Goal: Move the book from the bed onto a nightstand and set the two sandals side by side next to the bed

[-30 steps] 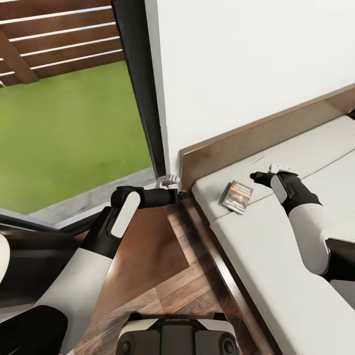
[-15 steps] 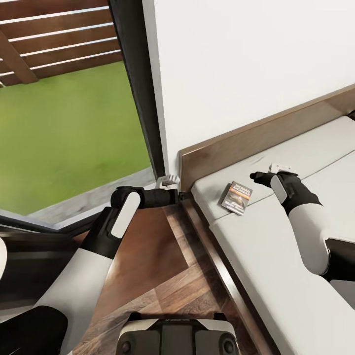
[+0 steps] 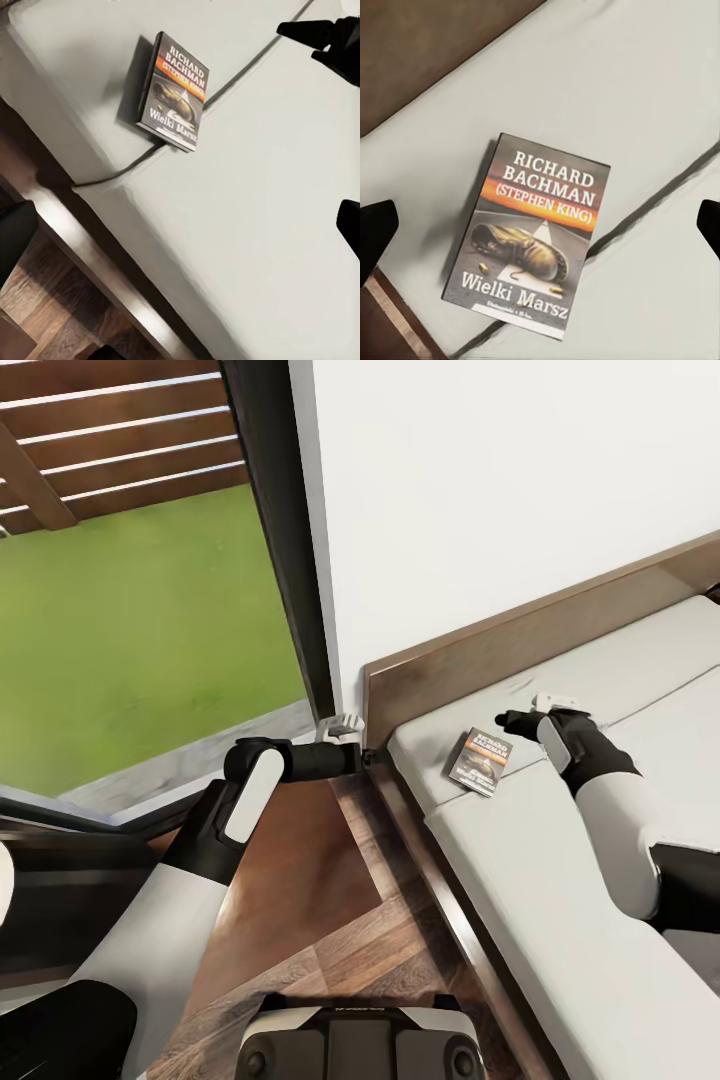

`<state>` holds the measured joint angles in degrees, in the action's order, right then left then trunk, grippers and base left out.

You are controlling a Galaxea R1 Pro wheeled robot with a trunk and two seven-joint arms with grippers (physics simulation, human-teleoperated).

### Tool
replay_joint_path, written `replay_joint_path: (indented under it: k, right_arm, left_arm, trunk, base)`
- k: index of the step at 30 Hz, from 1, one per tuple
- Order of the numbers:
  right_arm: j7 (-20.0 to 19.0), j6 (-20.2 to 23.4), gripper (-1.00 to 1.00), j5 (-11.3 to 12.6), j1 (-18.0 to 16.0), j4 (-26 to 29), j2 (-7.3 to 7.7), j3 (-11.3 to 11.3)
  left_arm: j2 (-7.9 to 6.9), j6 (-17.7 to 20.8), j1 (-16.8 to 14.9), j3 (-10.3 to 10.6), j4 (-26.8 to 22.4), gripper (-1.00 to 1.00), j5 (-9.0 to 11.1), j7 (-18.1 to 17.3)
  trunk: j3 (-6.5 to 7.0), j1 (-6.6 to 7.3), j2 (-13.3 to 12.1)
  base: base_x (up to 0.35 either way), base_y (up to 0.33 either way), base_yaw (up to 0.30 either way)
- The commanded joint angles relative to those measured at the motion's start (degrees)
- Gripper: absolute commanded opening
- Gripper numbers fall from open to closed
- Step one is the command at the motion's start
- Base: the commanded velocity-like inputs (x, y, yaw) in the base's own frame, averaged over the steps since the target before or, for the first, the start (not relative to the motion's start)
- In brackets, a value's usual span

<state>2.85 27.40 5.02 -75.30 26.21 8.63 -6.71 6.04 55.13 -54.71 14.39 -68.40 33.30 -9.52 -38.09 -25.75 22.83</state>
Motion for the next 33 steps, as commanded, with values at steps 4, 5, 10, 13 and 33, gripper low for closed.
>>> replay_joint_path:
  k: [4,5,10,13,33]
  right_arm:
    - [0.32,0.36,1.00,0.50,-0.02,0.25,-1.49,0.45]
    - [0.35,0.40,1.00,0.51,-0.02,0.14,-1.86,0.52]
    - [0.40,0.45,1.00,0.62,-0.04,0.00,-2.47,1.24]
    - [0.40,0.45,1.00,0.62,-0.09,0.15,-2.79,1.48]
    - [0.41,-6.20,1.00,1.03,-0.11,0.37,-3.01,1.23]
  left_arm:
    - [0.02,0.23,-0.03,-0.06,-0.12,1.00,-0.50,-0.50]
    - [0.02,0.23,-0.01,-0.06,-0.10,1.00,-0.47,-0.50]
    - [0.02,0.18,0.03,-0.06,-0.08,1.00,-0.50,-0.46]
    - [0.02,0.10,0.10,-0.06,-0.07,1.00,-0.41,-0.39]
    - [0.11,-0.03,0.21,-0.06,-0.07,1.00,-0.25,-0.38]
  trunk:
    - [-0.07,-0.03,0.09]
    - [-0.08,-0.03,0.09]
    - [-0.38,-0.03,0.09]
    - [-0.64,-0.03,0.09]
    - [-2.47,-0.03,0.09]
  base:
    - [0.000,0.000,0.000]
    - [0.000,0.000,0.000]
    - [0.000,0.000,0.000]
    - [0.000,0.000,0.000]
    - [0.000,0.000,0.000]
